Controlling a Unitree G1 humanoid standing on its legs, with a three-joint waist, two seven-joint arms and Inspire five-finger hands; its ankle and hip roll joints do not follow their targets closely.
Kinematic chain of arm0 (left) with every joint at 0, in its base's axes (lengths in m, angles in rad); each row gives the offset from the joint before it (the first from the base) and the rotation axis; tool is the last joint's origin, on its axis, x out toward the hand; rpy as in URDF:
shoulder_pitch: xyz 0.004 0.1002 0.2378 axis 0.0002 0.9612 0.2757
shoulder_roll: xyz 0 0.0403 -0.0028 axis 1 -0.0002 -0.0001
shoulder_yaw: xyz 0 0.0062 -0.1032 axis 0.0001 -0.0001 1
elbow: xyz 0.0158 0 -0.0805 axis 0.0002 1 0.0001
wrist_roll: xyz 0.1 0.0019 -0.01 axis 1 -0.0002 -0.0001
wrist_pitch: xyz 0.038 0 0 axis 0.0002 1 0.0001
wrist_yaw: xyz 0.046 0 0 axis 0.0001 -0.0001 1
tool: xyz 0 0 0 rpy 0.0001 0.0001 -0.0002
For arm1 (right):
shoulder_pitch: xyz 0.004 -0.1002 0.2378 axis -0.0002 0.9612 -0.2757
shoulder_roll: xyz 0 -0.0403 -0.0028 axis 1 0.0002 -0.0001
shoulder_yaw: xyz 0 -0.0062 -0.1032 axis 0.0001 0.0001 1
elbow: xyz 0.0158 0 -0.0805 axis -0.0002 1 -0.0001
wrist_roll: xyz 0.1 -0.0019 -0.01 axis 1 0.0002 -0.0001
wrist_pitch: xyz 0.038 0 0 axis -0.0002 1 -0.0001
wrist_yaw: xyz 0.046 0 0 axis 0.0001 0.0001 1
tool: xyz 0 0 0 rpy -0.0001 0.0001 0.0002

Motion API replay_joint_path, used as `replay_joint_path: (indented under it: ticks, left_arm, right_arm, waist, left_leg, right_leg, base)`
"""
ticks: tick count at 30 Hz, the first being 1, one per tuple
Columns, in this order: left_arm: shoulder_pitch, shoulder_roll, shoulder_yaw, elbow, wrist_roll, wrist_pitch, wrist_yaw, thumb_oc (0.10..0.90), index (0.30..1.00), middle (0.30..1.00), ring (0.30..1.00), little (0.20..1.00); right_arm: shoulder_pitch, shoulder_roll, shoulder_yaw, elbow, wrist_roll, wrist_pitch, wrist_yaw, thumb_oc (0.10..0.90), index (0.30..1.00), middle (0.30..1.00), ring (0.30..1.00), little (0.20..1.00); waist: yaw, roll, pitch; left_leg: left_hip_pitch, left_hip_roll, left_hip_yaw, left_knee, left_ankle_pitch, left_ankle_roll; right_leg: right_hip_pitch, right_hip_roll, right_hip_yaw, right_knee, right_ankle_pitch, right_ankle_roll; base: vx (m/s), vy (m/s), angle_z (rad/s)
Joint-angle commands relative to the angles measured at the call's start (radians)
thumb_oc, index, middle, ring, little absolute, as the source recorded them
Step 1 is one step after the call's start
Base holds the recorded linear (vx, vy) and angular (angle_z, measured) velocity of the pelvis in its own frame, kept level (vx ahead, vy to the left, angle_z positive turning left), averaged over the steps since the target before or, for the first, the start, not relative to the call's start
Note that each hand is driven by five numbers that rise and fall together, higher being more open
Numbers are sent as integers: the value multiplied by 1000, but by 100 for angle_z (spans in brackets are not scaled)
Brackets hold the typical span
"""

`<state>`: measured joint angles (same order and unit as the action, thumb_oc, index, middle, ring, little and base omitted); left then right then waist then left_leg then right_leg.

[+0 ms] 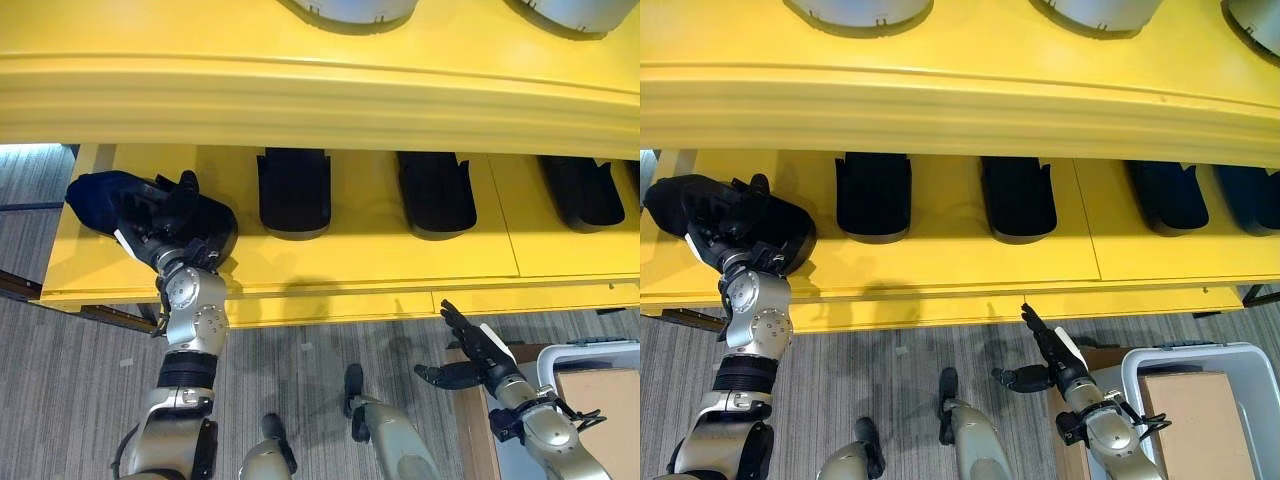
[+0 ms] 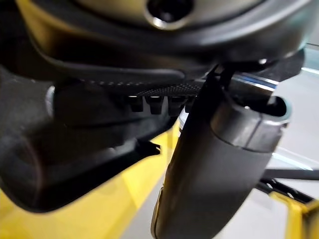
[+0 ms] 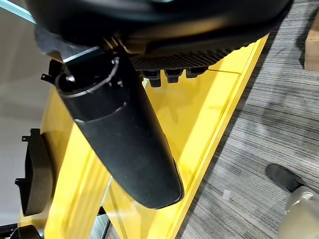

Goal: Move parts from the plastic box to the shelf.

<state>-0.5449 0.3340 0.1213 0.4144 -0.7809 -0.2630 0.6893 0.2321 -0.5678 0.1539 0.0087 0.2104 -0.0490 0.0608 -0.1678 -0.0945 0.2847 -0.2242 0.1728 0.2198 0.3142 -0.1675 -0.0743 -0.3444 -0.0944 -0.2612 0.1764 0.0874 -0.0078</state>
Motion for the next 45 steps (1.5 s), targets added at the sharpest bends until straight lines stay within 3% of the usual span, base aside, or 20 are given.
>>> replay_joint_path:
  ticks: [1, 7, 13, 22, 32, 45]
  left_arm:
    - [-120, 94, 11, 50, 42, -62, -13, 900, 1000, 1000, 1000, 1000]
    - [-150, 136, 14, 130, 86, -21, 3, 900, 1000, 1000, 1000, 1000]
    - [-168, 203, 1, 228, 216, 68, 25, 900, 1000, 1000, 1000, 1000]
    - [-128, 295, -32, 387, 383, 206, -61, 900, 1000, 1000, 1000, 1000]
    - [-44, 329, -45, 388, 565, 270, -86, 900, 1000, 1000, 1000, 1000]
    - [-100, 416, -143, 477, 765, 316, -184, 900, 1000, 1000, 1000, 1000]
  right_arm:
    - [-4, -62, -28, -94, 59, -74, -17, 900, 1000, 1000, 1000, 1000]
    - [-4, -80, -24, -100, 63, -79, -12, 900, 1000, 1000, 1000, 1000]
    - [4, -105, -36, -114, 67, -86, -4, 900, 1000, 1000, 1000, 1000]
    - [17, -128, -72, -123, 71, -90, 24, 900, 1000, 1000, 1000, 1000]
    - [40, -146, -107, -151, 70, -94, 62, 900, 1000, 1000, 1000, 1000]
    - [55, -153, -143, -164, 80, -95, 102, 900, 1000, 1000, 1000, 1000]
  waist:
    - [-2, -4, -64]
    - [-8, -9, -63]
    - [-12, -15, -59]
    - [-8, -12, -44]
    - [6, -10, -30]
    - [-5, -6, -30]
  left_leg:
    - [-24, 59, -26, -14, 45, -19]
    - [-36, 59, -26, 2, 40, -18]
    - [-44, 61, -21, 14, 34, -18]
    - [-60, 62, -24, 32, 31, -16]
    - [-69, 57, -32, 40, 30, -13]
    - [-81, 58, -28, 47, 32, -14]
  right_leg:
    - [90, -89, 56, 79, -143, 155]
    - [82, -86, 60, 84, -144, 154]
    - [71, -82, 67, 87, -138, 156]
    - [63, -85, 68, 93, -134, 157]
    - [68, -91, 62, 94, -131, 153]
    - [54, -89, 65, 95, -128, 153]
  base:
    - [75, 15, 0]
    - [0, 0, 0]
    - [0, 0, 0]
    - [-12, 15, -4]
    - [-2, 2, 0]
    - [0, 0, 0]
